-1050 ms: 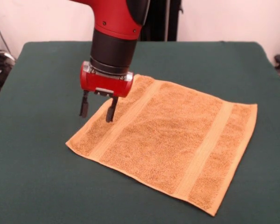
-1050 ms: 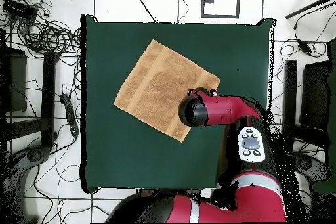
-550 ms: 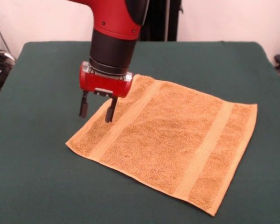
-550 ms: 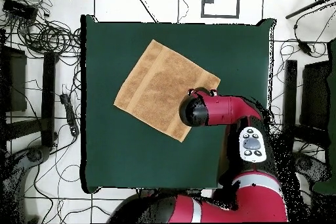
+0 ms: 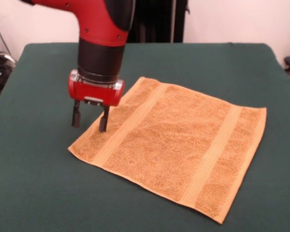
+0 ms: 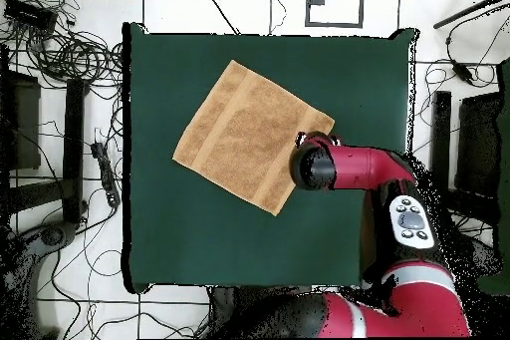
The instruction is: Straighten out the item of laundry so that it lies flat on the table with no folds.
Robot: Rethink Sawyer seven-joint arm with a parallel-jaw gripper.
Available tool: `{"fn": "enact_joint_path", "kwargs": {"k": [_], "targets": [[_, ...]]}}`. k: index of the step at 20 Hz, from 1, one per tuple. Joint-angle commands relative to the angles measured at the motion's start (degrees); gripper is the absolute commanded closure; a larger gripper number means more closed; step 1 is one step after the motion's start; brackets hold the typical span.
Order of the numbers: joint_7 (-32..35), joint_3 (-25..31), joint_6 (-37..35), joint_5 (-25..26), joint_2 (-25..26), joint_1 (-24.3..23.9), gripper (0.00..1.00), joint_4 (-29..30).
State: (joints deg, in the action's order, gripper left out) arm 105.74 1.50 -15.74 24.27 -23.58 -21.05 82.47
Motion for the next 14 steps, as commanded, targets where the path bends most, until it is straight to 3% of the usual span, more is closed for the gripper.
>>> {"fn": "enact_joint_path", "kwargs": {"k": [1,5,14], "targets": [[-4.05,15.72,3.8,2.92,8.89,-6.01,0.0,4.17],[-4.15,17.24,3.98,4.35,9.81,-7.24,0.0,3.6],[-0.81,13.23,3.19,6.03,10.41,-3.41,0.0,0.1]]}}
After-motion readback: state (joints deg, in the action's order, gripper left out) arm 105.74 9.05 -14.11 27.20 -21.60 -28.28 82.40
